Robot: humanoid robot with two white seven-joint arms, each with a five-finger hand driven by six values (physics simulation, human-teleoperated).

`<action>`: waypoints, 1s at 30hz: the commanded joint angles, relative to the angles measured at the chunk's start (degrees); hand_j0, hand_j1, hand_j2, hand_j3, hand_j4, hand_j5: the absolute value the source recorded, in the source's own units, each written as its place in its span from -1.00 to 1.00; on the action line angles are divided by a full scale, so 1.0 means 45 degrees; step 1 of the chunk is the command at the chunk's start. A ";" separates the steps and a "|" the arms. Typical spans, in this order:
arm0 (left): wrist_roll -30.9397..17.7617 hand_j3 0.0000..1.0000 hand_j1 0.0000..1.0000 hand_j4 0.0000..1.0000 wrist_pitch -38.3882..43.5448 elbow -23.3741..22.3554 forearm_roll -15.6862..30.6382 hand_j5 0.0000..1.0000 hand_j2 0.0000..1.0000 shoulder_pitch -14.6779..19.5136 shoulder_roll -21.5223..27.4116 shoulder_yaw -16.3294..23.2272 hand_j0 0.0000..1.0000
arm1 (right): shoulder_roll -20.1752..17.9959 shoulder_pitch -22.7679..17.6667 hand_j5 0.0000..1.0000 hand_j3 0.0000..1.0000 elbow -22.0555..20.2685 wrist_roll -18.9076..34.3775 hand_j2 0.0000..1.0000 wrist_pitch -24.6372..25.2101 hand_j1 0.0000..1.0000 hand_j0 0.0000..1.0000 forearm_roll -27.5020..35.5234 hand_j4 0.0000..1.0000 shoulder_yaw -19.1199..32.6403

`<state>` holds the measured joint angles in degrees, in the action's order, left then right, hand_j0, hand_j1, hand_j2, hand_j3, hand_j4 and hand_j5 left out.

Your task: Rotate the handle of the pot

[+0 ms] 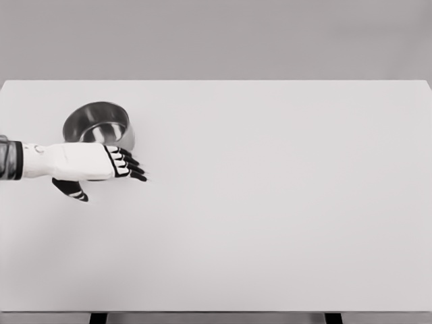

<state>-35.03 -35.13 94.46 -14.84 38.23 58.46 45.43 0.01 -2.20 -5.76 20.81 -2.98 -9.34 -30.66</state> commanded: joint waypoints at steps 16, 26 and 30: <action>0.0006 1.00 1.00 1.00 0.0030 -0.2415 -0.0432 1.00 1.00 -0.0020 0.0251 -0.1345 1.00 | -0.0002 0.0000 1.00 1.00 0.0011 0.0005 1.00 -0.0002 1.00 1.00 0.0006 1.00 -0.0003; 0.0006 1.00 1.00 1.00 0.0030 -0.4017 -0.1134 1.00 1.00 -0.0039 0.0154 -0.2322 1.00 | -0.0002 0.0000 1.00 1.00 -0.0008 0.0005 1.00 -0.0002 1.00 1.00 0.0006 1.00 -0.0003; 0.1337 1.00 1.00 1.00 0.0030 -0.4349 -0.2403 1.00 1.00 -0.0039 0.0114 -0.2342 1.00 | -0.0002 0.0000 1.00 1.00 -0.0008 0.0005 1.00 -0.0002 1.00 1.00 0.0006 1.00 -0.0003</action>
<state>-31.38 -35.14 75.79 -23.35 38.06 59.01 35.11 0.01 -2.20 -5.75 20.81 -2.98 -9.34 -30.66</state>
